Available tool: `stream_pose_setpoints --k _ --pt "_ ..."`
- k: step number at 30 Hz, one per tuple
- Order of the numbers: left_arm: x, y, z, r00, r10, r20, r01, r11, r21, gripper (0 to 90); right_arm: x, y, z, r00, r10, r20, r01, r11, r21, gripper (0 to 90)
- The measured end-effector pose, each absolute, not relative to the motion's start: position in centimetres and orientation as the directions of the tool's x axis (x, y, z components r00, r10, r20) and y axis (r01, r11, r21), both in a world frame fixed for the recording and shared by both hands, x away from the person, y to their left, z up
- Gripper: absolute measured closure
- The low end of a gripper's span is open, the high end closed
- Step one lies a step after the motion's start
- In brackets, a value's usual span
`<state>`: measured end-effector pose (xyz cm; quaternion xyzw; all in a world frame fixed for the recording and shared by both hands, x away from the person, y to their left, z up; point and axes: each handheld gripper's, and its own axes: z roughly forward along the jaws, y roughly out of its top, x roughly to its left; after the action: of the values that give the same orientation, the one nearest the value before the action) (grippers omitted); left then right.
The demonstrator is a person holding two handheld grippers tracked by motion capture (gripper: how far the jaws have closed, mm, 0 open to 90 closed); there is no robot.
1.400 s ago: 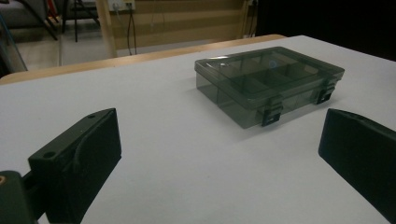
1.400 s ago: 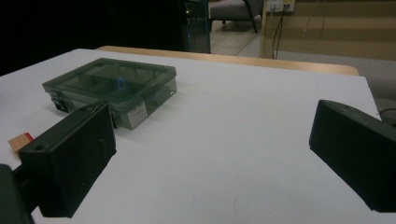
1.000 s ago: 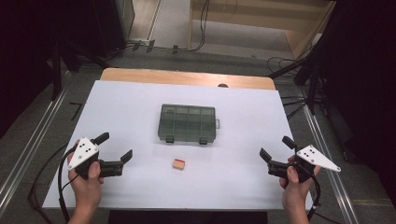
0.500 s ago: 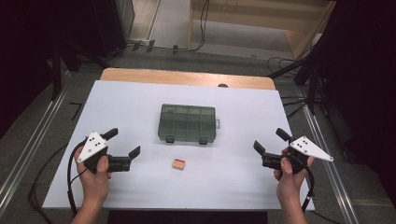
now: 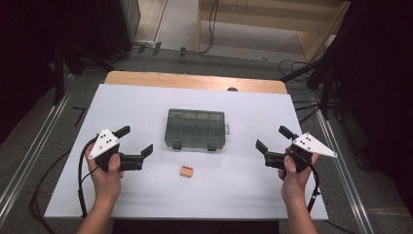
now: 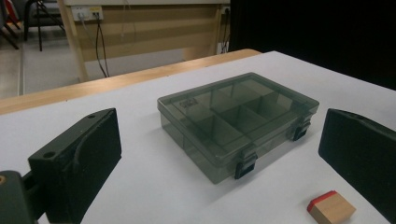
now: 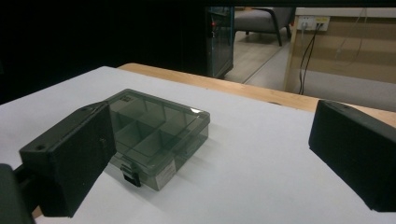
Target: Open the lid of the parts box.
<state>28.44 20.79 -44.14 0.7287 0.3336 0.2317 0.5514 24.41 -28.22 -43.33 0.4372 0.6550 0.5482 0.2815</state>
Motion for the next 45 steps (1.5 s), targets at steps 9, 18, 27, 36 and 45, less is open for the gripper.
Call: stream_pose_setpoints --k 9,18,27,36,45 --pt "29.5 20.0 -43.9 0.681 0.732 -0.029 0.223 -0.169 0.960 0.0 25.8 -27.1 -43.3 -0.488 0.867 0.099 0.263 0.037 0.964 0.0" --pt "30.8 19.2 -44.3 0.687 0.725 -0.042 0.229 -0.162 0.960 0.0 27.1 -26.2 -43.7 -0.509 0.853 0.118 0.270 0.028 0.962 0.0" --pt "31.8 18.6 -44.6 0.684 0.727 -0.055 0.230 -0.144 0.962 2.4 28.6 -24.3 -44.2 -0.536 0.834 0.130 0.273 0.025 0.962 0.0" --pt "32.7 18.0 -44.9 0.660 0.749 -0.054 0.233 -0.136 0.963 9.9 29.7 -23.4 -44.7 -0.532 0.836 0.132 0.286 0.030 0.958 7.1" --pt "33.8 16.7 -45.9 0.666 0.743 -0.071 0.268 -0.149 0.952 26.8 31.4 -22.9 -45.9 -0.540 0.816 0.209 0.350 -0.008 0.937 39.1"
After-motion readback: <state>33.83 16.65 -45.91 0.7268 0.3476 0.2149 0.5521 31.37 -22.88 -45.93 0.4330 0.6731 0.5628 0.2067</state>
